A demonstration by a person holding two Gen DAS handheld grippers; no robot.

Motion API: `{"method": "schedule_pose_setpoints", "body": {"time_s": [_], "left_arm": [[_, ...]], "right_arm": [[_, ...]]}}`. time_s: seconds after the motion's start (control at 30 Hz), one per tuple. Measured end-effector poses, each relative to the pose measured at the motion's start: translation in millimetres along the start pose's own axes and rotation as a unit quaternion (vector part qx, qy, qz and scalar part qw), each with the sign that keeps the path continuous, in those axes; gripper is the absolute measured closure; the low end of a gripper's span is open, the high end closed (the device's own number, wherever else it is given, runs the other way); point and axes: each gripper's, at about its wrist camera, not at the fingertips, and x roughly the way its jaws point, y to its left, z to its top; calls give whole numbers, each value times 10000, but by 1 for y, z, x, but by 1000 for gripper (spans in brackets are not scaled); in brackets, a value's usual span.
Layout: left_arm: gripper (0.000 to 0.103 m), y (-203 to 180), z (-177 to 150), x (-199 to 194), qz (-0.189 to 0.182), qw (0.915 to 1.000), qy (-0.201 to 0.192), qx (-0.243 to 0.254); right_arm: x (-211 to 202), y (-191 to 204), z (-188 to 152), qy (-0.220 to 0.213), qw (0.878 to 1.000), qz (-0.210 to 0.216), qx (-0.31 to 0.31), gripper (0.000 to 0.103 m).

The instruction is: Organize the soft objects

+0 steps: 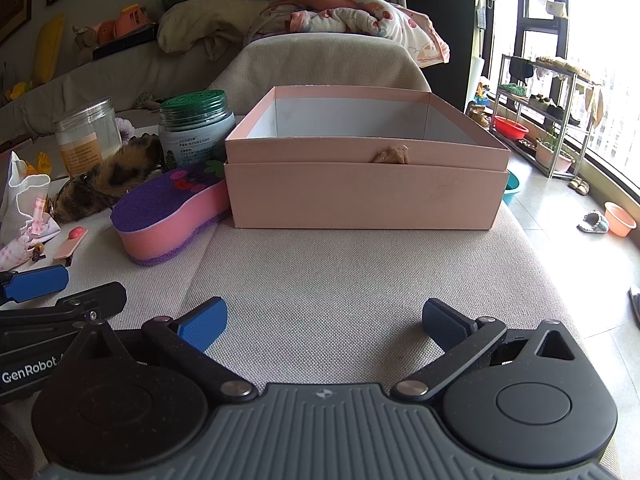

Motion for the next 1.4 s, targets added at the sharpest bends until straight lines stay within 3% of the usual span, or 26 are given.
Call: {"method": "schedule_pose_setpoints", "body": {"time_s": [1.4], "left_arm": [[36, -2, 0, -4, 86, 9999, -63, 1]], "right_arm": [[1, 0, 2, -6, 10000, -7, -12, 0]]}}
